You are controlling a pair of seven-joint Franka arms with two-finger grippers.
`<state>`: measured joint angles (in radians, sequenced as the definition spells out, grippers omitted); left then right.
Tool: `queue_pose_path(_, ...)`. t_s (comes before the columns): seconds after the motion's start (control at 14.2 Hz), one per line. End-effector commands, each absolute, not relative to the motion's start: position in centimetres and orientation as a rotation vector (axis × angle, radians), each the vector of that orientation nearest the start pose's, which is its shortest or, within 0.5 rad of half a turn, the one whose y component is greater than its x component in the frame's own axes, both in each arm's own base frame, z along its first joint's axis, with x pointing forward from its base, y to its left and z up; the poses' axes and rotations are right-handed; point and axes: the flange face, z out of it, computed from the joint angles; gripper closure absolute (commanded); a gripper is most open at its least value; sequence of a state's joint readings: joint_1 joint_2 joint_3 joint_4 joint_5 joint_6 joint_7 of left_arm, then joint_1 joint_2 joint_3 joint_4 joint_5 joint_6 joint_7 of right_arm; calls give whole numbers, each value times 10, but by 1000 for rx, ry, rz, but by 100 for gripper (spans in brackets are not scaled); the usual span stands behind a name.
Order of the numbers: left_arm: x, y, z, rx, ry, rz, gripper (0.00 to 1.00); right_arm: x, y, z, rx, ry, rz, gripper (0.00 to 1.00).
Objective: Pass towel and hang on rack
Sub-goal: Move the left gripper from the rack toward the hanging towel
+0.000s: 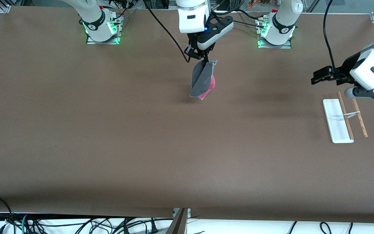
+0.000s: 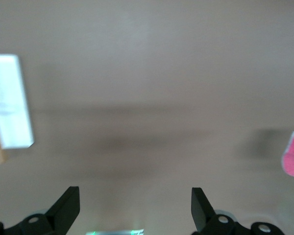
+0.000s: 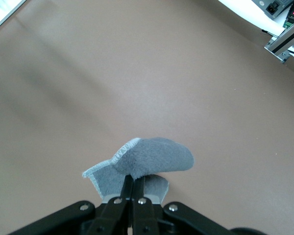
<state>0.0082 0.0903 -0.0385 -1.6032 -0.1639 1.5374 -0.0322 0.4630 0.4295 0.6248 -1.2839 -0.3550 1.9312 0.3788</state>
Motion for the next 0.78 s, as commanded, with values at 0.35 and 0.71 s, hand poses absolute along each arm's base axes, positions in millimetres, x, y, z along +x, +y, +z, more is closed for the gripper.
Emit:
queue_pose_path(0.35,615,-44,461,-3692,136,31,0,426,557,579,-2786,-1031,-454,100)
queue_pose_path(0.71,602,-66,377,-3852,440,-262,0,424,558,581,-2783,-1035,-456,100)
